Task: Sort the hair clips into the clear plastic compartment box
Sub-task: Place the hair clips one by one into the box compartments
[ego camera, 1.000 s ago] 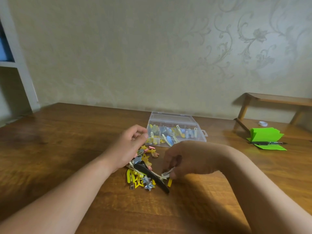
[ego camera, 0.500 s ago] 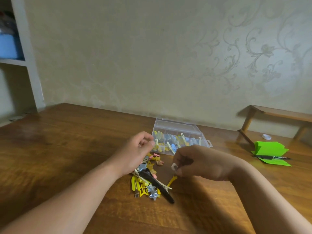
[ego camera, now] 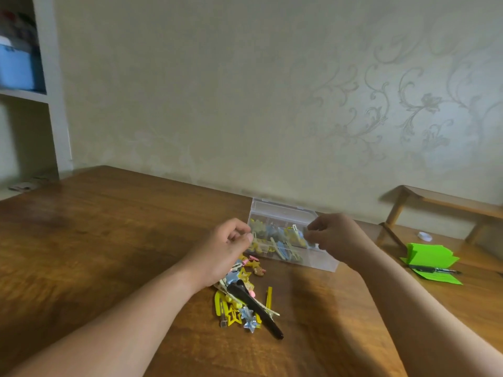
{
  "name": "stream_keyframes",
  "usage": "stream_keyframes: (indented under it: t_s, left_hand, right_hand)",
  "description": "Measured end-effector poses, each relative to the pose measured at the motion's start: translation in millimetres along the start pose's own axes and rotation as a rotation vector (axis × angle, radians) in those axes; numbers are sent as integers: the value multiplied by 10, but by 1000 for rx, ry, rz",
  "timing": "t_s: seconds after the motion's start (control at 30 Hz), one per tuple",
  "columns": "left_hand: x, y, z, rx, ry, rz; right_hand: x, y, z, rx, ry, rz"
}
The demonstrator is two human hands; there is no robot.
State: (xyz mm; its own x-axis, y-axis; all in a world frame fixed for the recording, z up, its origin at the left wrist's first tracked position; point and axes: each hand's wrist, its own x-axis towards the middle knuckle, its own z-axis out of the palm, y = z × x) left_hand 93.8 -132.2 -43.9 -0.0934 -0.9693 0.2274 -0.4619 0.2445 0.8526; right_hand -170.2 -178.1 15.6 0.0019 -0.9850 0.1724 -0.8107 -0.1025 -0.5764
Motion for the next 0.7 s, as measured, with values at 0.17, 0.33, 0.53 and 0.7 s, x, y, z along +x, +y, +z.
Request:
stream_keyframes:
  t_s: [0.17, 0.33, 0.53, 0.7]
  left_hand:
    - [-4, 6, -1, 17, -4, 7]
    - [-12, 11, -4, 30, -3, 11]
    - [-26, 26, -14, 32, -16, 9]
    - [-45, 50, -10, 32, -12, 15]
  right_hand:
    - [170, -31, 131, -320, -91, 17]
    - [195, -44, 215, -399, -61, 21]
    - [-24, -30, 184, -252, 135, -22]
    - [-423, -159, 98, 61, 179, -281]
